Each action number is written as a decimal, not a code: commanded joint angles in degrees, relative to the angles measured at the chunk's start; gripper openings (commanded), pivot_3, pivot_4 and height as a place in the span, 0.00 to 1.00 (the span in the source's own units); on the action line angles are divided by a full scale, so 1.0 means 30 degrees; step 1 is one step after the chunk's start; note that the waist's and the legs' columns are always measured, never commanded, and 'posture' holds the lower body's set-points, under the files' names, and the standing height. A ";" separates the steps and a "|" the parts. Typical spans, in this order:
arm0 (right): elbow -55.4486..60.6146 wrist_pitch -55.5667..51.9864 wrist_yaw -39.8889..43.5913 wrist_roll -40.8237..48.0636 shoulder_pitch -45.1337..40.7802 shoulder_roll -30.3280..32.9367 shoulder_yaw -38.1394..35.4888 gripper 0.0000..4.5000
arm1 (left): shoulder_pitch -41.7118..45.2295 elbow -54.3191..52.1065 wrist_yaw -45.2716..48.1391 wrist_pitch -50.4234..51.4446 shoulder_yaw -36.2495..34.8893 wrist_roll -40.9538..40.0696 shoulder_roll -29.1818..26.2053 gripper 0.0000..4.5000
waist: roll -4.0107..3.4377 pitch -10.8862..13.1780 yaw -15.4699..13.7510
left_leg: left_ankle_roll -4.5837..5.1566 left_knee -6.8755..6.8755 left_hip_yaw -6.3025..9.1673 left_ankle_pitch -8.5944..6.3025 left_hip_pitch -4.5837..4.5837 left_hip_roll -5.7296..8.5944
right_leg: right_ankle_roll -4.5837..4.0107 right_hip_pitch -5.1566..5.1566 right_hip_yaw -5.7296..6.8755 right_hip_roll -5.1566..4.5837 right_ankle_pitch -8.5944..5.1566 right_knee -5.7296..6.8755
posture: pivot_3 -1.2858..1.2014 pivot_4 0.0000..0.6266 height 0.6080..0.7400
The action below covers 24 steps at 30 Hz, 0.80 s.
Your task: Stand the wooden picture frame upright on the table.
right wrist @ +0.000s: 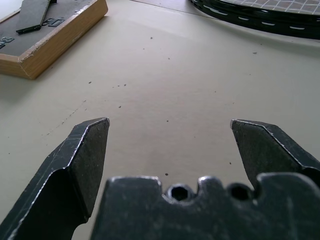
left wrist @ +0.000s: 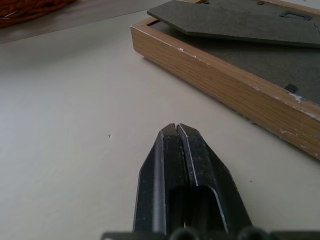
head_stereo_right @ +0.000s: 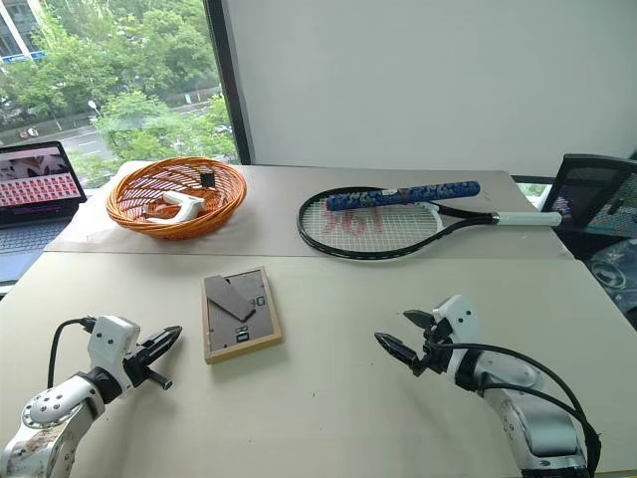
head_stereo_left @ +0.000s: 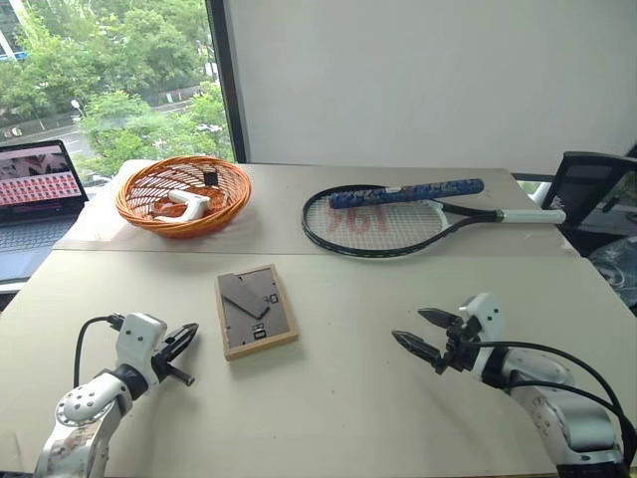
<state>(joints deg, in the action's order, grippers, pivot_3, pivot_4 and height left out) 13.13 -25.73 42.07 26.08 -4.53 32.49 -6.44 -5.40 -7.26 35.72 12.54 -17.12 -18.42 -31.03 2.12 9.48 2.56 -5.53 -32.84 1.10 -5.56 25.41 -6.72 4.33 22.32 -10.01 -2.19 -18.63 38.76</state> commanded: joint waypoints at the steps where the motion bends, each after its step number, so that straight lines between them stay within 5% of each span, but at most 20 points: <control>1: 0.0972 -0.0298 0.0463 0.0564 -0.0494 0.0607 -0.0507 1.00 | 0.0274 -0.0626 0.1148 0.0695 -0.0496 -0.1499 -0.0560 0.01 | 0.0000 0.0000 -0.0013 | 0.0000 0.0000 0.0003 0.0000 0.0000 0.0000 | -0.0001 0.0000 0.0000 0.0000 0.0000 0.0000 | 0.52 0.24 0.88; 5: 0.1354 -0.1158 0.2616 0.0534 -0.2893 0.2554 0.0682 1.00 | 0.0546 -0.1491 0.3306 0.2281 -0.1646 -0.4098 -0.2104 0.01 | -0.0008 0.0038 0.0076 | 0.0001 -0.0013 0.0002 0.0002 0.0014 0.0000 | 0.0021 0.0021 0.0003 0.0001 -0.0005 0.0003 | 0.52 0.24 0.88; 11: 0.0009 -0.0925 0.4656 -0.1006 -0.6680 0.2897 0.3911 0.53 | 0.0075 -0.2142 0.3981 0.3309 -0.2275 -0.4778 -0.3498 0.00 | -0.0005 0.0038 0.0160 | 0.0006 0.0022 0.0011 -0.0005 -0.0009 0.0000 | 0.0022 0.0006 0.0007 0.0001 -0.0034 -0.0010 | 0.52 0.24 0.88; 18: -0.5497 0.2127 0.5457 -0.3676 -1.1482 -0.0597 0.7185 0.01 | -0.0170 -0.2479 0.3102 0.3856 -0.1589 -0.3830 -0.3546 0.00 | -0.0003 0.0046 0.0237 | 0.0009 0.0022 0.0021 -0.0009 0.0029 0.0000 | -0.0028 0.0031 0.0034 0.0000 -0.0006 -0.0024 | 0.52 0.24 0.88; 24: -1.3446 0.6299 0.4795 -0.7197 -1.4971 -0.3884 0.9203 0.01 | 0.1249 -0.1967 0.1467 0.4351 0.0780 -0.2087 -0.2931 0.00 | -0.0005 0.0050 0.0019 | 0.0007 0.0015 0.0060 -0.0007 0.0044 0.0000 | -0.0060 0.0015 0.0095 0.0000 0.0014 -0.0023 | 0.52 0.24 0.88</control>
<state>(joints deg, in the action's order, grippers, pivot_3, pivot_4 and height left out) -22.88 -11.10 57.31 7.02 -47.20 21.32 21.28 -2.88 -12.69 41.64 25.48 -15.61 -26.40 -39.90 2.11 9.63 2.62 -5.51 -32.79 1.28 -5.58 25.59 -6.72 4.14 22.39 -9.70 -2.19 -18.59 38.69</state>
